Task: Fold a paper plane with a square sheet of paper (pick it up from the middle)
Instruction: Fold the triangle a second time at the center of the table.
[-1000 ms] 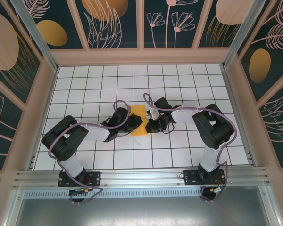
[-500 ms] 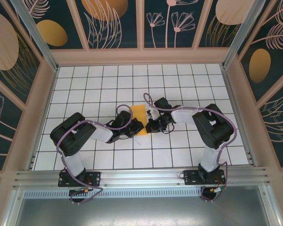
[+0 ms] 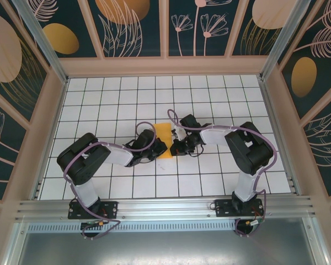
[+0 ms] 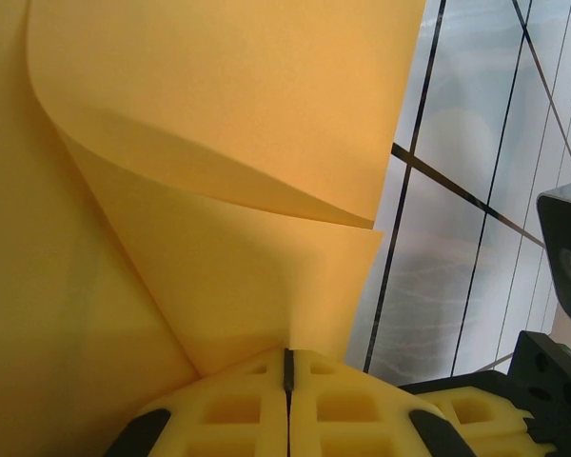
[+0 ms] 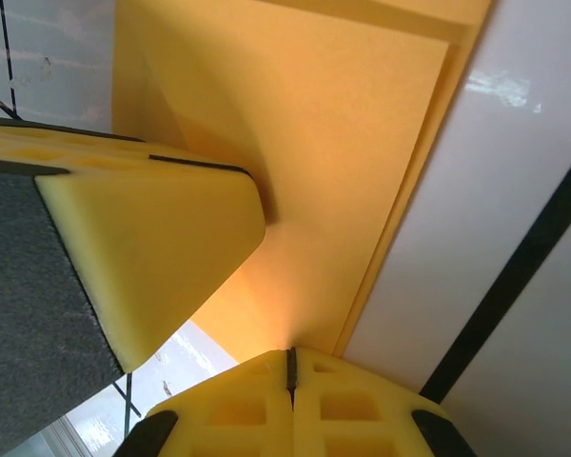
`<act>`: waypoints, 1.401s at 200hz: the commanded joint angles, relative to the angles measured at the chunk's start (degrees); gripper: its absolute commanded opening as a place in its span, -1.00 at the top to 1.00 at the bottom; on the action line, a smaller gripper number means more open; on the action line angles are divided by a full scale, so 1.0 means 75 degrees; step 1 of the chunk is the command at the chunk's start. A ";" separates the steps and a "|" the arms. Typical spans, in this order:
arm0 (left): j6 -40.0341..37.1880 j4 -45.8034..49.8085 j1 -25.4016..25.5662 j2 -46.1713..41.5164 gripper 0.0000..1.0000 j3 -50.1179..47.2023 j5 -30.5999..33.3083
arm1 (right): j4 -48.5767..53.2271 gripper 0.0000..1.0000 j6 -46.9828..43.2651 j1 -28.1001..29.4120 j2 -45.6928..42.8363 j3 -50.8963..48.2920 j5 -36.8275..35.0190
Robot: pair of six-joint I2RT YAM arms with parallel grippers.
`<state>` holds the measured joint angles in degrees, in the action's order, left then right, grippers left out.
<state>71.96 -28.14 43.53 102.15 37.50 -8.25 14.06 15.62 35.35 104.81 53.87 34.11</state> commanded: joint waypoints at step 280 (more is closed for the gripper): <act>-0.1412 0.0643 -0.1485 0.0405 0.82 -0.0155 0.0725 | 0.1238 1.00 -0.0067 0.0190 0.0713 -0.0422 -0.1641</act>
<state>64.69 -28.75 36.29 102.26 37.08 -11.97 12.78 15.57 36.49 105.23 54.28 32.40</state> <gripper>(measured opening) 0.091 0.067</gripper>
